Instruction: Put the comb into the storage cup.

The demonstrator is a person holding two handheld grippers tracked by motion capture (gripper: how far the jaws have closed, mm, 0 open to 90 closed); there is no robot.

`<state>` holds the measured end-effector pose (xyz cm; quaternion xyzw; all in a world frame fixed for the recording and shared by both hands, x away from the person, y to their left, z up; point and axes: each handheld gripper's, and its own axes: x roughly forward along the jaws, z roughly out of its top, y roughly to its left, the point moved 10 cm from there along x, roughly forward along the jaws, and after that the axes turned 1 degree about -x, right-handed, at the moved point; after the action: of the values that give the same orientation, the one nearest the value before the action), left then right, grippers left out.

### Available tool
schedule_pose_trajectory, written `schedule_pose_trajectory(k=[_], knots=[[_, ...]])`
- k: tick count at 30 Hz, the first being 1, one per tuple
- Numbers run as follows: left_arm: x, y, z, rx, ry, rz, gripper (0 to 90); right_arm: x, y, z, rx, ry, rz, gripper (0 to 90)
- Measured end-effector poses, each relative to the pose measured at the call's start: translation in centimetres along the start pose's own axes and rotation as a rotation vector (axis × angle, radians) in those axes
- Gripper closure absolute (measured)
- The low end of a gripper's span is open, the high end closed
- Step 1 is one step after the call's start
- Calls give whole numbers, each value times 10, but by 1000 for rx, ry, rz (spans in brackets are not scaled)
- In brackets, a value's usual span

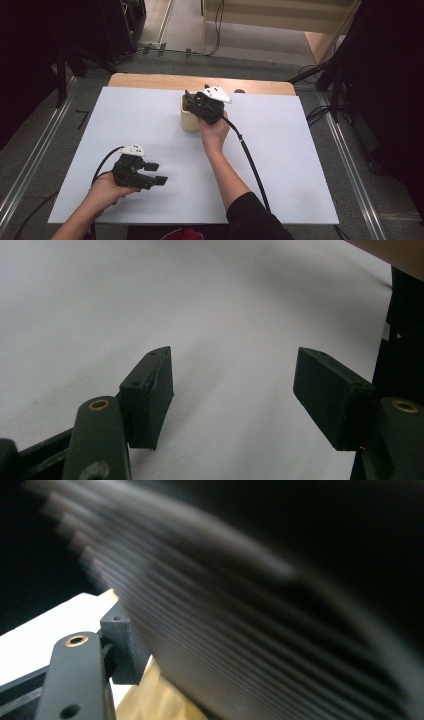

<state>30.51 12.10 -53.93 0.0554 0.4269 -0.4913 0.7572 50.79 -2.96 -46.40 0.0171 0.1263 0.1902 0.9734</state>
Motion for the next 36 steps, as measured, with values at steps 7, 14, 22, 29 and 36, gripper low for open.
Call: schedule_pose_trajectory(k=[7, 14, 22, 29, 36], knots=[[1, 0, -1, -1, 4, 3, 333, -9, -1, -11, 13, 32, 28, 232], [1, 1, -1, -4, 8, 7, 332, -19, -1, -17, 5, 58, 46, 200], [1, 1, -1, -8, 4, 6, 332, -32, 0, -22, 5, 67, 66, 164], [1, 1, -1, -10, 5, 8, 332, -44, 0, -25, -6, 67, 74, 164], [1, 2, -1, -10, 3, 7, 332, -48, -1, -28, -11, 74, 74, 164]])
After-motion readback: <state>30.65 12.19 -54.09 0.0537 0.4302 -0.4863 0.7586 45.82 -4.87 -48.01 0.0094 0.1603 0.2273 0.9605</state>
